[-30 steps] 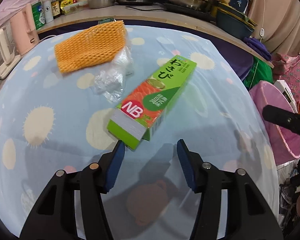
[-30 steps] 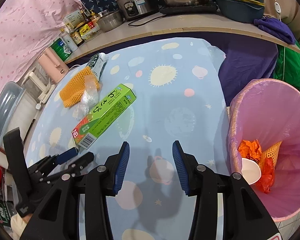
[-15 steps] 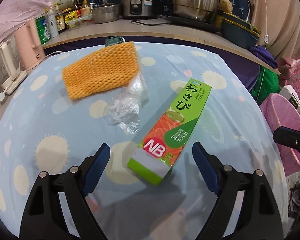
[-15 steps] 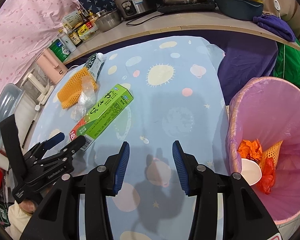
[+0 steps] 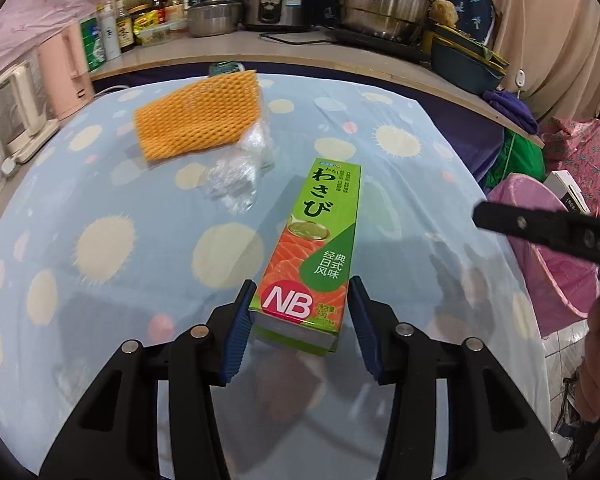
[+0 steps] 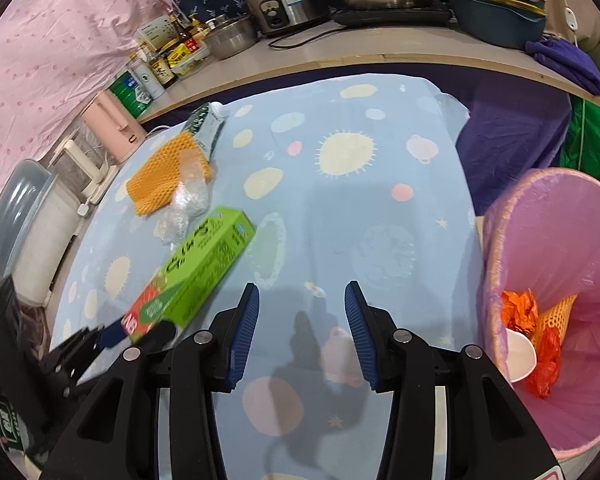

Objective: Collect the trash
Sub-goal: 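Grasp the green wasabi tube box with the left tool, then grasp the clear plastic bag with the right tool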

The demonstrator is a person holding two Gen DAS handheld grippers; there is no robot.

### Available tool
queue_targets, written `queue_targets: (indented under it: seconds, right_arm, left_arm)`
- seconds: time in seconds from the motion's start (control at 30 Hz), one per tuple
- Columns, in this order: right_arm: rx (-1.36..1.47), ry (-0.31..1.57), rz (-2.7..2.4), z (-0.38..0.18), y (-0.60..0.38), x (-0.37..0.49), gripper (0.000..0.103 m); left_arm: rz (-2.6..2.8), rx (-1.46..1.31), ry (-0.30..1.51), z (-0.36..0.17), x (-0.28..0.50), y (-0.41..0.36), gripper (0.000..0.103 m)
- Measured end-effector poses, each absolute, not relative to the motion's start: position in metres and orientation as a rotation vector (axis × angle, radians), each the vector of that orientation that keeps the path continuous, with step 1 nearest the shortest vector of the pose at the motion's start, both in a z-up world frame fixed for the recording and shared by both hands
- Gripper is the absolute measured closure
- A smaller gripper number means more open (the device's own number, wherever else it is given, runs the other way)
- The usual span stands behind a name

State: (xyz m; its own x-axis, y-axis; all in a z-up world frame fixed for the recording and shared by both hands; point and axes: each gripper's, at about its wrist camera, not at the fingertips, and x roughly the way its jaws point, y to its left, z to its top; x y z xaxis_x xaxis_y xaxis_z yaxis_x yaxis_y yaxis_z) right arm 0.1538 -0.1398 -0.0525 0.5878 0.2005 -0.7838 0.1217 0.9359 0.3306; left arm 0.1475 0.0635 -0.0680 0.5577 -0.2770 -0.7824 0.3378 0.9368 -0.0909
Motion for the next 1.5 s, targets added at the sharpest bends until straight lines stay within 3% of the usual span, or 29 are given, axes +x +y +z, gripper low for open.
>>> queue_targets:
  seconds: [0.5, 0.83, 0.9, 0.97, 1.07, 1.5]
  right_arm:
    - [0.319, 0.935, 0.211, -0.054, -0.048, 0.244, 0.059]
    - [0.291, 0.965, 0.195, -0.073, -0.012, 0.301, 0.059]
    - [0.282, 0.975, 0.192, -0.077, -0.011, 0.303, 0.064]
    - [0.273, 0.981, 0.185, -0.079, -0.011, 0.303, 0.079]
    - [0.278, 0.979, 0.175, -0.079, -0.017, 0.293, 0.083]
    - [0.371, 0.913, 0.127, -0.043, -0.094, 0.183, 0.085]
  left_arm:
    - [-0.131, -0.029, 0.933, -0.043, 0.106, 0.155, 0.059]
    - [-0.128, -0.091, 0.971, -0.049, 0.108, 0.171, 0.06]
    - [-0.133, -0.092, 0.971, -0.049, 0.107, 0.17, 0.06]
    - [-0.14, -0.09, 0.968, -0.048, 0.106, 0.169, 0.06]
    - [-0.151, -0.086, 0.962, -0.045, 0.103, 0.165, 0.06]
    - [-0.26, -0.043, 0.899, -0.012, 0.072, 0.118, 0.063]
